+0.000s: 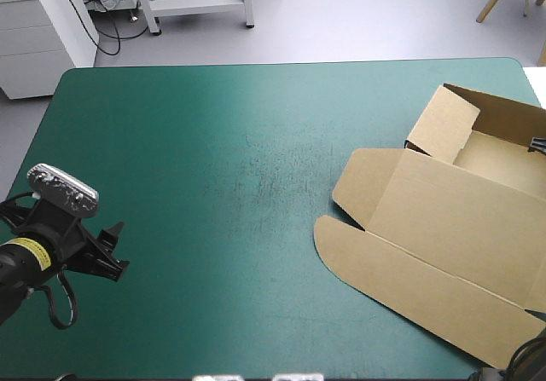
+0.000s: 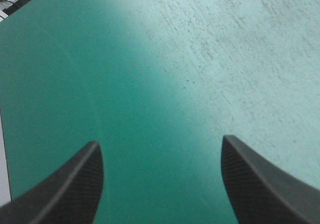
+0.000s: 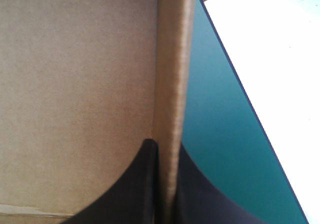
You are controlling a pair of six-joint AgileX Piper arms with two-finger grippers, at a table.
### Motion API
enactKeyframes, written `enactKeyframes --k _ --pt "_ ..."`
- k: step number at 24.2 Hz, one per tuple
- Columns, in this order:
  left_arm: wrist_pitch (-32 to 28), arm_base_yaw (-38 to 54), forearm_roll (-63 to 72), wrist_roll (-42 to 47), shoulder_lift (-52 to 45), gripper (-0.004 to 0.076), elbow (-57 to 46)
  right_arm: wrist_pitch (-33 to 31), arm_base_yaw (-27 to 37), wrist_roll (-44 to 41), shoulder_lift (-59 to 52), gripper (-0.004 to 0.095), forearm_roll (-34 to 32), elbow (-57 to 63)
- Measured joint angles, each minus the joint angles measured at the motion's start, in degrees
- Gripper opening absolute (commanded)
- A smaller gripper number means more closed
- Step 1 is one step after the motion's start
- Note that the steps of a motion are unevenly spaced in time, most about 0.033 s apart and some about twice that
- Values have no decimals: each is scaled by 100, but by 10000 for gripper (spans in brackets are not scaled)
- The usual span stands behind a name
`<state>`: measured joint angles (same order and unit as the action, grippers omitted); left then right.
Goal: Fold the box
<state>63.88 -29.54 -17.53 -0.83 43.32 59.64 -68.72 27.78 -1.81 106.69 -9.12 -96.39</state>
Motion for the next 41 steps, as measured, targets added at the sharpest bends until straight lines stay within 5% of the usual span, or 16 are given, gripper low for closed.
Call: enactKeyframes --k 4,6,10,11,19,27,34,41 --pt "-13 0 -28 -5 0 472 0 399 18 110 0 31 36 252" --pt "-13 0 -53 -5 0 472 0 460 18 181 0 186 87 269" --pt "-13 0 -60 -5 0 472 0 557 36 255 0 677 347 288" --pt "-13 0 -60 -5 0 472 0 569 43 261 0 702 359 300" --pt "-13 0 -67 -22 0 472 0 563 45 148 -154 639 533 -113" --pt "-13 0 -130 -22 0 472 0 387 -183 233 -924 562 1412 -351" --pt "-121 0 -148 200 0 472 0 17 -1371 453 -1447 562 1599 -357" --pt "-271 0 -463 787 0 472 0 95 -3226 343 -1728 545 1549 -357"
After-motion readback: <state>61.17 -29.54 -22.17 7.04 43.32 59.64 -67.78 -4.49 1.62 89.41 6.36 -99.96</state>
